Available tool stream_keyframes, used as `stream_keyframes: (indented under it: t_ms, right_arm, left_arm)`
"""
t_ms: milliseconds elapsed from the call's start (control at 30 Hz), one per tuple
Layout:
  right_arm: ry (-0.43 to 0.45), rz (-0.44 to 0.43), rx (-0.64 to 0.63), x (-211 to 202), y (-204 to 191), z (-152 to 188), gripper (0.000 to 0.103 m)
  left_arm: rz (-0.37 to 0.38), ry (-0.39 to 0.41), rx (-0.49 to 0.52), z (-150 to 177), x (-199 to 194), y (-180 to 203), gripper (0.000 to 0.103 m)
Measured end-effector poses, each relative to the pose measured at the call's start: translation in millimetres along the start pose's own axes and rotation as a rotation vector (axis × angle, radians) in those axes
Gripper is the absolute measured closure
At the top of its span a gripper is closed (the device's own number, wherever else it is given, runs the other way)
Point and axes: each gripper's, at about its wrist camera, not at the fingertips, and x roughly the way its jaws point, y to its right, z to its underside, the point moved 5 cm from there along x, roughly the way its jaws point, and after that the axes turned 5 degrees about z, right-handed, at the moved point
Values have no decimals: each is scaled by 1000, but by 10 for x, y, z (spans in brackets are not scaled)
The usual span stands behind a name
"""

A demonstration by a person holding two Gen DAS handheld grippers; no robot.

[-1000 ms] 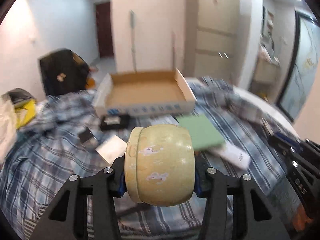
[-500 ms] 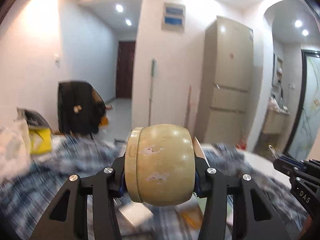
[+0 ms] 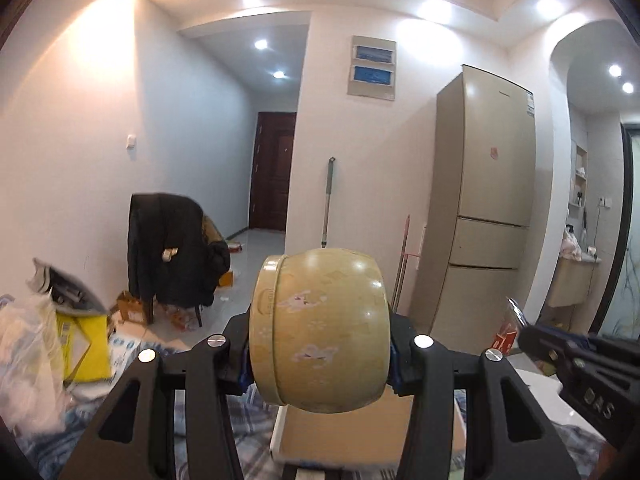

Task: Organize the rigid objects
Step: 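Carry the tin with the left gripper into the cardboard box and release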

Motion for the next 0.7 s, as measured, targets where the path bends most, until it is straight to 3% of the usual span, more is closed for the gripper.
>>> stream_keyframes:
  t_ms: [133, 200, 467, 567, 700]
  right_arm:
    - [-2, -29, 28, 345, -33, -29, 95]
    - [-11, -2, 17, 475, 18, 30, 95]
    - [-82, 9, 25, 963, 233, 422, 95]
    - [-123, 12, -13, 1098, 243, 569, 95]
    - [-156, 16, -21, 1208, 220, 674, 95]
  left_arm:
    - [-17, 23, 29, 65, 174, -42, 52]
    - [23, -36, 33, 175, 315, -48, 52]
    - [41, -291, 77, 698, 1020, 38, 52]
    - [34, -308, 100, 853, 1116, 75, 52]
    - [75, -361, 25, 991, 1186, 31, 52]
